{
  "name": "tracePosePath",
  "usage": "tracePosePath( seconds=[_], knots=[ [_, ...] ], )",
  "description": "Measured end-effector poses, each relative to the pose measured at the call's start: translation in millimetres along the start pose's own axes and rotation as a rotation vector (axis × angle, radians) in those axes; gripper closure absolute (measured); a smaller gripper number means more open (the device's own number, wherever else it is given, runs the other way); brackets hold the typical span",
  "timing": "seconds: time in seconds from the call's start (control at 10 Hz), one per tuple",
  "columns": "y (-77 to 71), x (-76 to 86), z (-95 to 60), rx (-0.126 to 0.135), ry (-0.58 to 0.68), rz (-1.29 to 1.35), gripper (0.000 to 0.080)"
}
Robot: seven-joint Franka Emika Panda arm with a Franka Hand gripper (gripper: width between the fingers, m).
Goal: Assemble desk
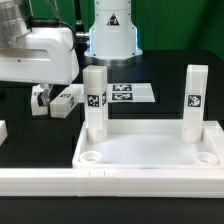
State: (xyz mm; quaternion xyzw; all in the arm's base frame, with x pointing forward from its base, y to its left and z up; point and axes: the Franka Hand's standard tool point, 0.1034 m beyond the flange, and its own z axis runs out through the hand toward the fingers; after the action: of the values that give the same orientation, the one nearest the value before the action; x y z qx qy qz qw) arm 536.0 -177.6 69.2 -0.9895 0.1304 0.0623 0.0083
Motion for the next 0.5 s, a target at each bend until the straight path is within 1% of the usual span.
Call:
tracePosePath(
  seconds=[0.1,0.2,0.3,0.4,0.5],
  knots=[
    [-2.0,-7.2,2.2,0.015,-0.067,0.000,0.0150],
    [-0.8,-12.8,5.1,0.028,-0.143,0.004,0.0150],
    [0.7,-14.4,7.0,0.032,-0.172,0.007,0.0150],
    [0.1,-20.6,6.8,0.048,-0.242,0.011,0.0150],
    [-0.9,-19.9,8.5,0.053,-0.291,0.008,0.0150]
  ],
)
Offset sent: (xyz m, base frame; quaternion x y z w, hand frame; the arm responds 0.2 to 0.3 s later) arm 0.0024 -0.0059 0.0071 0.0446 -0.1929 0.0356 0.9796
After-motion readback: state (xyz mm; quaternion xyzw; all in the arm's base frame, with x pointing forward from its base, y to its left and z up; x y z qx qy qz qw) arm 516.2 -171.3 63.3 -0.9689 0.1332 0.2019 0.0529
